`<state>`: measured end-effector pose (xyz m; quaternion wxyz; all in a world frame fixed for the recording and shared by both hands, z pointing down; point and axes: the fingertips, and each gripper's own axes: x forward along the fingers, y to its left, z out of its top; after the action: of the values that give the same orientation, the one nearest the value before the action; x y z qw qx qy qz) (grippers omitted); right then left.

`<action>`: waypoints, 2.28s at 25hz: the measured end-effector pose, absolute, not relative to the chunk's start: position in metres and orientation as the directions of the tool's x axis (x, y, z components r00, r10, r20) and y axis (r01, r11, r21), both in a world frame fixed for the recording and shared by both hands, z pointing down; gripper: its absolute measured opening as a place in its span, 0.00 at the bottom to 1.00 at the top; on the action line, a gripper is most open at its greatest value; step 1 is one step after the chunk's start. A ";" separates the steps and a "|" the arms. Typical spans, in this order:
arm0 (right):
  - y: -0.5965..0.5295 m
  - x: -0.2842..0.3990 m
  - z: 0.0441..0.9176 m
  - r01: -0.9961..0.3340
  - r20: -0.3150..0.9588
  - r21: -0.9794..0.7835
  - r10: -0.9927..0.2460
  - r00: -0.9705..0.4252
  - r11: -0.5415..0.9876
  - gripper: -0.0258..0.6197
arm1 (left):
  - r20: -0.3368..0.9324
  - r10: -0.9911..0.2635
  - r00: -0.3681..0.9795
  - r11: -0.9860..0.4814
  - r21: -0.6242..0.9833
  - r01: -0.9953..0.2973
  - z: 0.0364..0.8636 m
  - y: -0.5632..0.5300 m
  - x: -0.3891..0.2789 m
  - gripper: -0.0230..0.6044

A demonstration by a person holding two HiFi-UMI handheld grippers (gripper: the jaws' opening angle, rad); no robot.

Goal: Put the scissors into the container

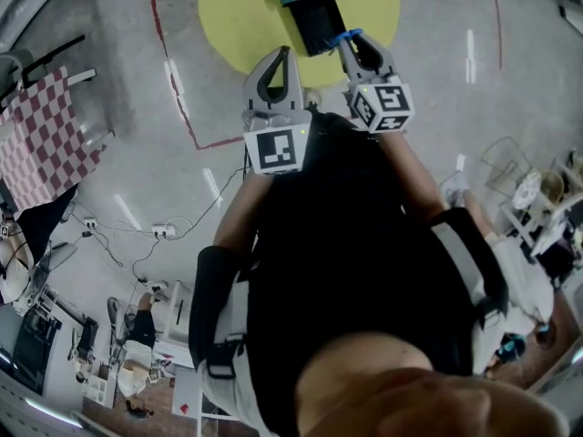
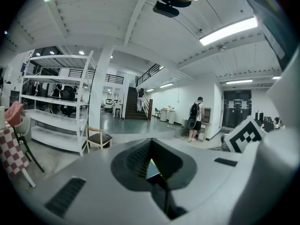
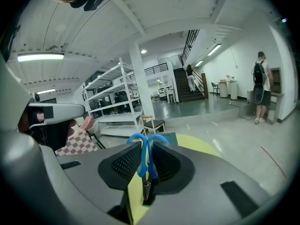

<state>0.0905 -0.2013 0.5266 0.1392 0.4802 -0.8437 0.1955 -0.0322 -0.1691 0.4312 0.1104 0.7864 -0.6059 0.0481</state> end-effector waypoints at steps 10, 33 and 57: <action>-0.216 0.088 0.574 -0.881 0.507 -0.179 -0.726 -0.464 0.438 0.15 | 0.214 -0.941 0.262 -0.234 0.145 -0.961 0.442 -0.179 -0.044 0.03; -0.235 0.070 0.665 -0.869 0.629 -0.170 -0.627 -0.459 0.465 0.15 | 0.247 -0.936 0.249 -0.211 0.170 -0.963 0.458 -0.212 -0.060 0.03; -0.245 0.077 0.709 -0.871 0.709 -0.138 -0.567 -0.419 0.472 0.15 | 0.271 -0.931 0.242 -0.187 0.213 -0.959 0.465 -0.221 -0.062 0.03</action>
<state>0.0768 -0.2449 0.7089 0.3003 0.4474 -0.8036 0.2528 -0.0623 -0.2208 0.4647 0.1703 0.7695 -0.6142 0.0404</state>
